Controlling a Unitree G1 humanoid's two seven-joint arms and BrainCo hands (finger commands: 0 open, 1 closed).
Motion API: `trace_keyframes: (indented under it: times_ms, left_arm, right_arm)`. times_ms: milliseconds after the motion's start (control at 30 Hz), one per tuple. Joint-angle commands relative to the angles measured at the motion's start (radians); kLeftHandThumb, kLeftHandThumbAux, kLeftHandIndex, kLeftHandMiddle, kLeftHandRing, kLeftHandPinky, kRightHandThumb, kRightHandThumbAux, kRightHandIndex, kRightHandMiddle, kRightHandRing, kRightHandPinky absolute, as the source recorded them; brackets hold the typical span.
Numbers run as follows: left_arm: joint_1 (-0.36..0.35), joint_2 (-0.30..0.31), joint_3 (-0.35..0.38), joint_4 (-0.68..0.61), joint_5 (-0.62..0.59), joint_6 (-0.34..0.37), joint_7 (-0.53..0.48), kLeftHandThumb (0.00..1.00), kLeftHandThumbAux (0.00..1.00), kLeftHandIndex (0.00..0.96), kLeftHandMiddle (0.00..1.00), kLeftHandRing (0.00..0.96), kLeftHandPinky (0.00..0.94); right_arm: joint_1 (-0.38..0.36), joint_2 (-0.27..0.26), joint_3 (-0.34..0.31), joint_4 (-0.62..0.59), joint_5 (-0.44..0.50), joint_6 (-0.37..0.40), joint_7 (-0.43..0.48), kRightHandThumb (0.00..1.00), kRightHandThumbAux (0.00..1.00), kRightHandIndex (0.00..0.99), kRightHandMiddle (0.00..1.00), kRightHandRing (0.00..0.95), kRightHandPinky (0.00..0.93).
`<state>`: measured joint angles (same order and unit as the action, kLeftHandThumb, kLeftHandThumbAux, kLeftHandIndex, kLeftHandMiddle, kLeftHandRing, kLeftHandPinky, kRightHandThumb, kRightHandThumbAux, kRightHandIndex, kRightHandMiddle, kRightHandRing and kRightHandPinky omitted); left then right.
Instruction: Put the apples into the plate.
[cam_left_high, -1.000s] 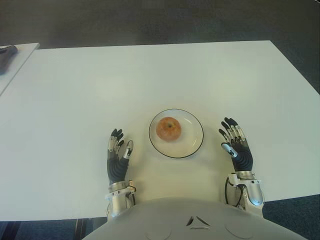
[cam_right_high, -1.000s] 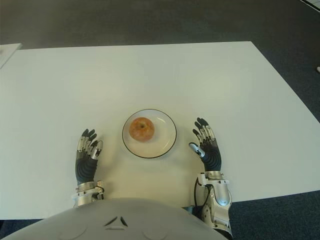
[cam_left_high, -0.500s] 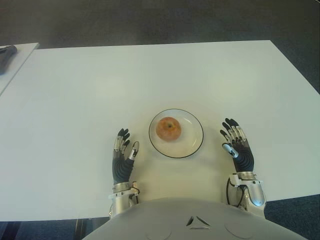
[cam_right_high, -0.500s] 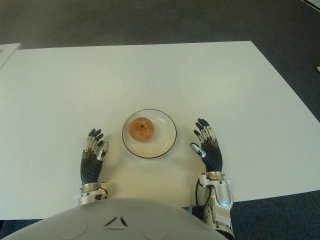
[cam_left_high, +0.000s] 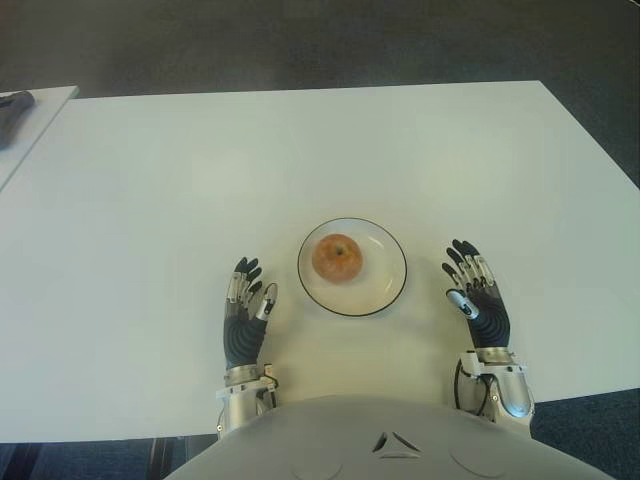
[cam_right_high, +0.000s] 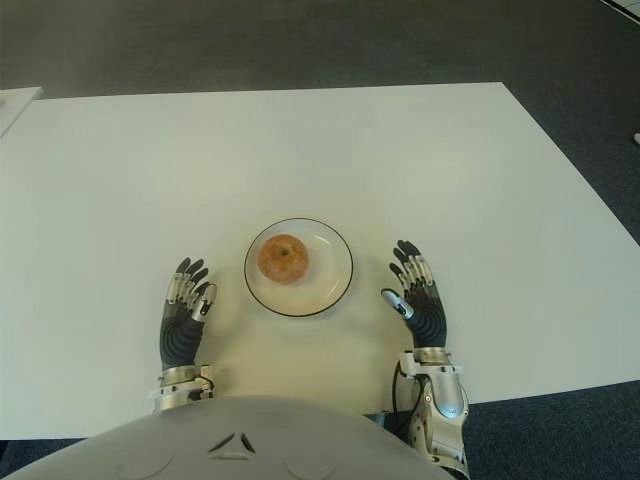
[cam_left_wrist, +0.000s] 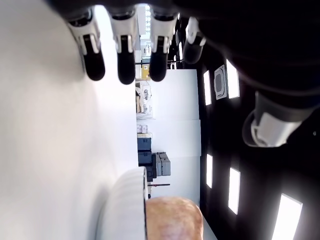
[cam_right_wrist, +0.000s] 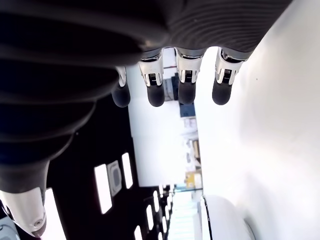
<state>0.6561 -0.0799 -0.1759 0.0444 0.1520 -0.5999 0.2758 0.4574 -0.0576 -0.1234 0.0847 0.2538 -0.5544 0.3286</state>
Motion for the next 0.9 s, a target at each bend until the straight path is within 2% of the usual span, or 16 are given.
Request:
trace_keyframes:
  times_ms: [33,500,900]
  left_arm:
    - [0.026,-0.027,0.005,0.008,0.015,0.0,0.019,0.059,0.465,0.088,0.162,0.175,0.198]
    - [0.022,-0.017,0.011,0.012,0.044,-0.025,0.047,0.076,0.441,0.108,0.151,0.151,0.168]
    - [0.016,-0.002,0.022,0.02,0.05,-0.049,0.034,0.073,0.411,0.107,0.124,0.114,0.115]
  right_arm:
    - [0.009,0.005,0.01,0.0,-0.005,0.01,-0.001,0.186,0.619,0.052,0.041,0.019,0.035]
    - [0.029,0.015,0.023,-0.013,0.012,-0.009,0.007,0.191,0.631,0.052,0.048,0.033,0.059]
    - [0.056,0.04,0.042,-0.005,0.002,-0.075,0.015,0.188,0.628,0.046,0.053,0.043,0.065]
